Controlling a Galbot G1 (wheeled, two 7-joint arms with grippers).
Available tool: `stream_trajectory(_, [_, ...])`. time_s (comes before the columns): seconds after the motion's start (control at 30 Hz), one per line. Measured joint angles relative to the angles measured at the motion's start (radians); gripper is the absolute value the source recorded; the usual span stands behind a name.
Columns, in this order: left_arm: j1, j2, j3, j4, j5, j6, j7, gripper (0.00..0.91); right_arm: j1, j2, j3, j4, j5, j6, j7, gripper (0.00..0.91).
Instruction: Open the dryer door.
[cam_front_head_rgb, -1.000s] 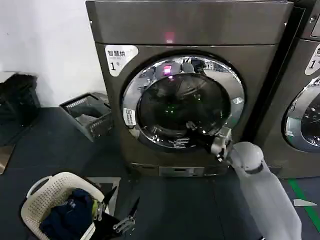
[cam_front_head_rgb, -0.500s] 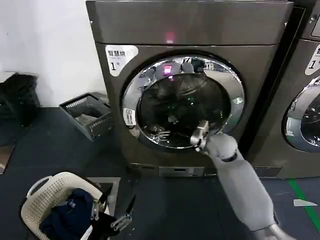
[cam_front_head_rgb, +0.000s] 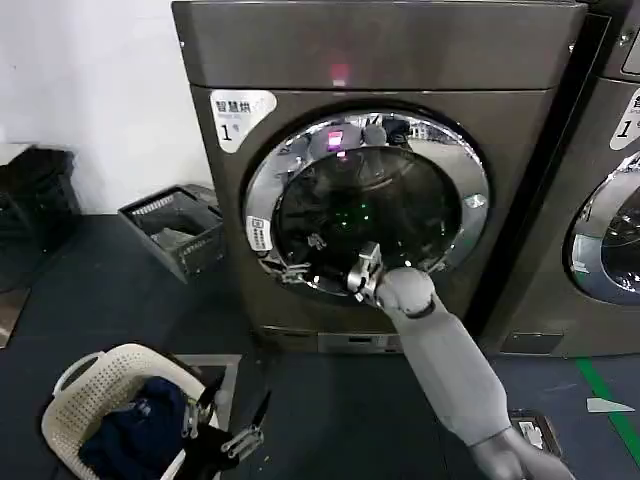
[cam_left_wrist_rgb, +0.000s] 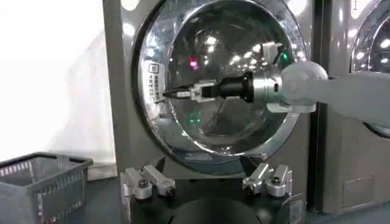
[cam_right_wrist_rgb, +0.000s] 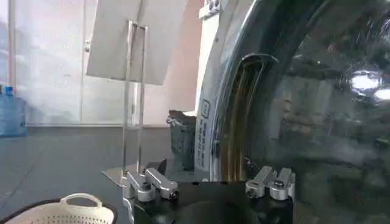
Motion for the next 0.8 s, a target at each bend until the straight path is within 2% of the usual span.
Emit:
stream_trajectory(0.37, [-0.021, -0.002, -0.049, 0.018, -0.02, -0.024, 0.026, 0.907, 0.023, 0.007, -0.029, -0.024, 0.051, 0.001, -0.065, 0.907])
stream_trajectory(0.63, [-0.045, -0.002, -0.112, 0.04, -0.178, -0.021, 0.166, 0.907, -0.002, -0.037, -0.047, 0.015, 0.079, -0.001, -0.184, 0.907])
stream_trajectory(0.8, [-0.086, 0.033, -0.193, 0.06, -0.281, 0.009, 0.179, 0.907, -0.029, -0.091, -0.048, 0.081, 0.139, -0.005, -0.264, 0.907])
